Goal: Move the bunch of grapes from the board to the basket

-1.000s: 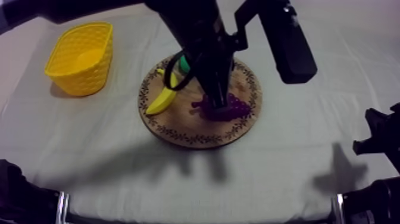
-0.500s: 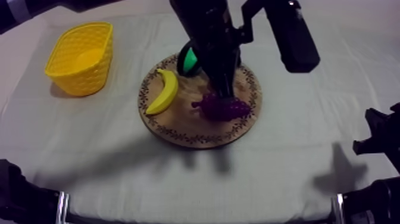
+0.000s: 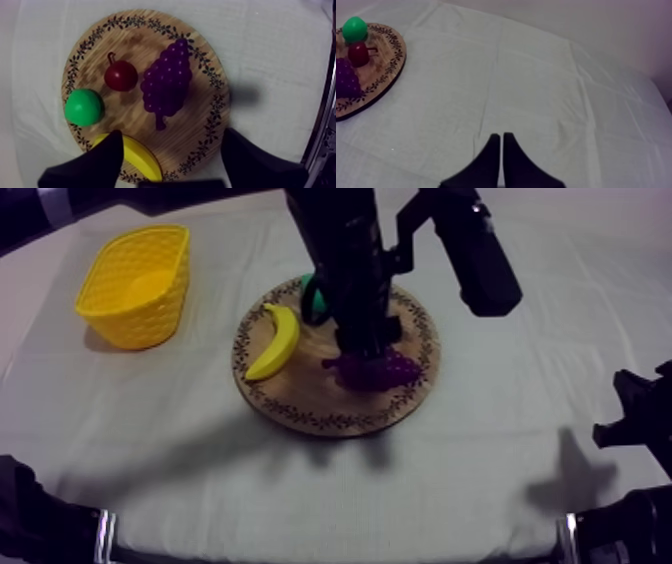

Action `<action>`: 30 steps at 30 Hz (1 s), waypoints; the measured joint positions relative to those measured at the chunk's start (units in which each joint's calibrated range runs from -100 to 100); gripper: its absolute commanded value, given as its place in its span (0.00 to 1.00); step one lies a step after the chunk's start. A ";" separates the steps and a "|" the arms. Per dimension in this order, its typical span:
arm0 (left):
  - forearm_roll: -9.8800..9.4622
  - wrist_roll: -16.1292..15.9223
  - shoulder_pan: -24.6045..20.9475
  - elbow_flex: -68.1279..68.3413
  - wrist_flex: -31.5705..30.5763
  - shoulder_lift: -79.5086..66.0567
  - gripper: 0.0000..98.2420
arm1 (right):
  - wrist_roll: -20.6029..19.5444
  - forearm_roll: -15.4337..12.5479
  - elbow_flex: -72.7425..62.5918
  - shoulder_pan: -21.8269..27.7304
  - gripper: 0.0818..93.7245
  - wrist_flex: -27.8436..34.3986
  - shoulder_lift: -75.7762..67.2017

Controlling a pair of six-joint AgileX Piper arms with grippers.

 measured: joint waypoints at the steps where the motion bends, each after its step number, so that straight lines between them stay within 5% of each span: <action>1: -0.06 0.07 0.09 0.07 0.00 0.27 0.83 | 0.00 0.00 0.00 0.00 0.00 0.00 0.00; 30: -1.36 -1.23 1.34 -0.15 -7.10 15.08 0.92 | 0.00 0.00 0.00 0.00 0.00 0.00 0.00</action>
